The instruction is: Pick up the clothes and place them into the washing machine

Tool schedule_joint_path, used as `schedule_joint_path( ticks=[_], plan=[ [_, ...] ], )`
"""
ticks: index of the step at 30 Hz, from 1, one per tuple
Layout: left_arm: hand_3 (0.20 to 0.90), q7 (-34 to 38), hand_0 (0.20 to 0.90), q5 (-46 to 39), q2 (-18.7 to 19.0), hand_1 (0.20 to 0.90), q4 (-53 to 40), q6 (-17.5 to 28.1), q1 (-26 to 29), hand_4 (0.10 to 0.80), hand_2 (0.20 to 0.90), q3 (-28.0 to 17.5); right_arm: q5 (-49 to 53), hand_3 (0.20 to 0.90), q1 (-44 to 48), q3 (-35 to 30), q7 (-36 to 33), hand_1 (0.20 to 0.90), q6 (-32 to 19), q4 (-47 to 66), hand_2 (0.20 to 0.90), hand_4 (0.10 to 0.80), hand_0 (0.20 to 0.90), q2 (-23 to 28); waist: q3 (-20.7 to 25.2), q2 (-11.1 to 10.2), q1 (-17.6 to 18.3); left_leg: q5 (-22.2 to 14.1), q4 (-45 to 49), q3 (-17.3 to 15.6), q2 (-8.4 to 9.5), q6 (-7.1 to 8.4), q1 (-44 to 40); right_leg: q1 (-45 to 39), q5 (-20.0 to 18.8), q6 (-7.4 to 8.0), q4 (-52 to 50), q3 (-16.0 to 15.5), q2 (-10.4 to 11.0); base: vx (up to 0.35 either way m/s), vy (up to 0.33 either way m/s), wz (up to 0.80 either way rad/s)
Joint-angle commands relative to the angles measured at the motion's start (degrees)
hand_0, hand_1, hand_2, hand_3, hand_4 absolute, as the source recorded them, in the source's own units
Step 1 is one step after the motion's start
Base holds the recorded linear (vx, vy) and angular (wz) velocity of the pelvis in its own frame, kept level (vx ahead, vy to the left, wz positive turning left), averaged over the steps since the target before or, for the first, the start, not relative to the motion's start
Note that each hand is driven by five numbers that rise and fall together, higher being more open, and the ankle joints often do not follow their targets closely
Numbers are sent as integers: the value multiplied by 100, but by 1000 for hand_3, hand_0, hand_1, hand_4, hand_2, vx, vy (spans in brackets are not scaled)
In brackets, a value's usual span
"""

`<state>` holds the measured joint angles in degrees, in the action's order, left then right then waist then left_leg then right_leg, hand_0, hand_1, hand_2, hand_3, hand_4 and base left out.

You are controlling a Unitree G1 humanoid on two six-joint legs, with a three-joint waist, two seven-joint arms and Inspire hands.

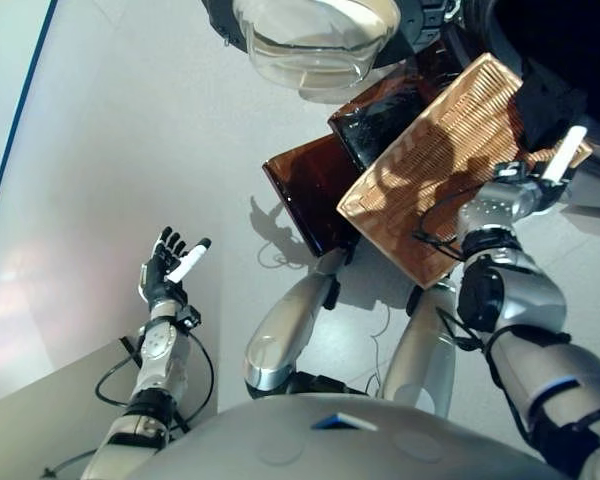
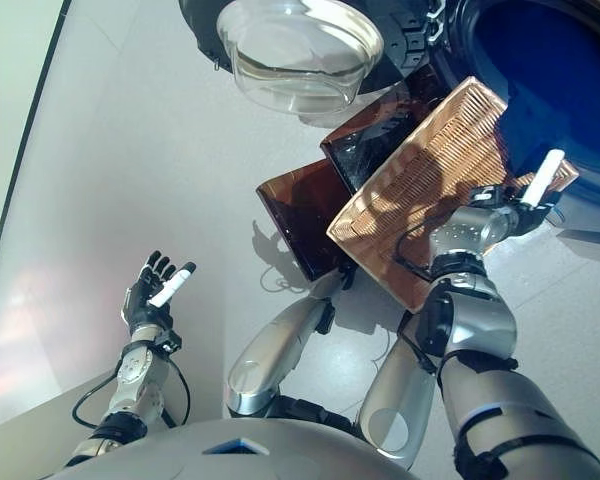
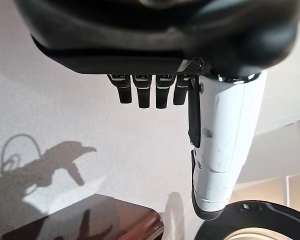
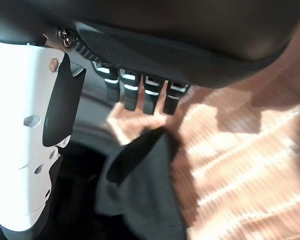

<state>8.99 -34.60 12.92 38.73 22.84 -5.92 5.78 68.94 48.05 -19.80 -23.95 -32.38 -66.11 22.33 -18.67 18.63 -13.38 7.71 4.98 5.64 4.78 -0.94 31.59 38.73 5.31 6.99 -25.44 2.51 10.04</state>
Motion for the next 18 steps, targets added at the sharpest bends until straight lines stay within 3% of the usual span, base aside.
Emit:
schedule_joint_path(
  ticks=[1,2,3,4,11,18],
  plan=[
    [900,133,900,-88,245,900,261,388,39,800,900,-195,-430,623,378,319,-87,623,-159,220,623,602,623,644,191,82,-81,-417,400,9,183,363,268,-518,-90,-76,829,55,15,0,0,0],
    [900,133,900,-90,242,900,297,390,59,800,900,-194,-454,776,432,343,-100,776,-146,215,776,712,776,697,192,88,-83,-409,387,7,184,368,278,-492,-88,-80,819,60,11,0,0,0],
    [900,132,900,-91,238,900,302,392,67,800,900,-193,-454,812,441,346,-101,812,-144,210,812,737,812,704,191,90,-84,-408,385,6,185,369,281,-486,-86,-80,815,62,11,0,0,0],
    [900,139,900,-93,237,900,341,402,74,800,900,-197,-482,900,502,382,-112,900,-140,210,900,800,900,775,195,100,-91,-395,371,2,183,380,288,-457,-84,-83,794,61,10,0,0,0],
    [900,162,900,-127,247,900,449,447,198,800,900,-203,-698,900,760,611,-154,900,22,-54,900,800,900,1039,196,151,-124,-372,337,-1,219,396,347,-346,-77,-89,729,89,29,8,1,1],
    [900,195,900,-111,285,900,509,463,266,800,900,-271,-683,900,714,607,-102,900,47,-221,900,800,900,923,198,111,-88,-412,448,-16,242,409,428,-267,-44,-115,609,74,5,-2,0,1]
  ],
)
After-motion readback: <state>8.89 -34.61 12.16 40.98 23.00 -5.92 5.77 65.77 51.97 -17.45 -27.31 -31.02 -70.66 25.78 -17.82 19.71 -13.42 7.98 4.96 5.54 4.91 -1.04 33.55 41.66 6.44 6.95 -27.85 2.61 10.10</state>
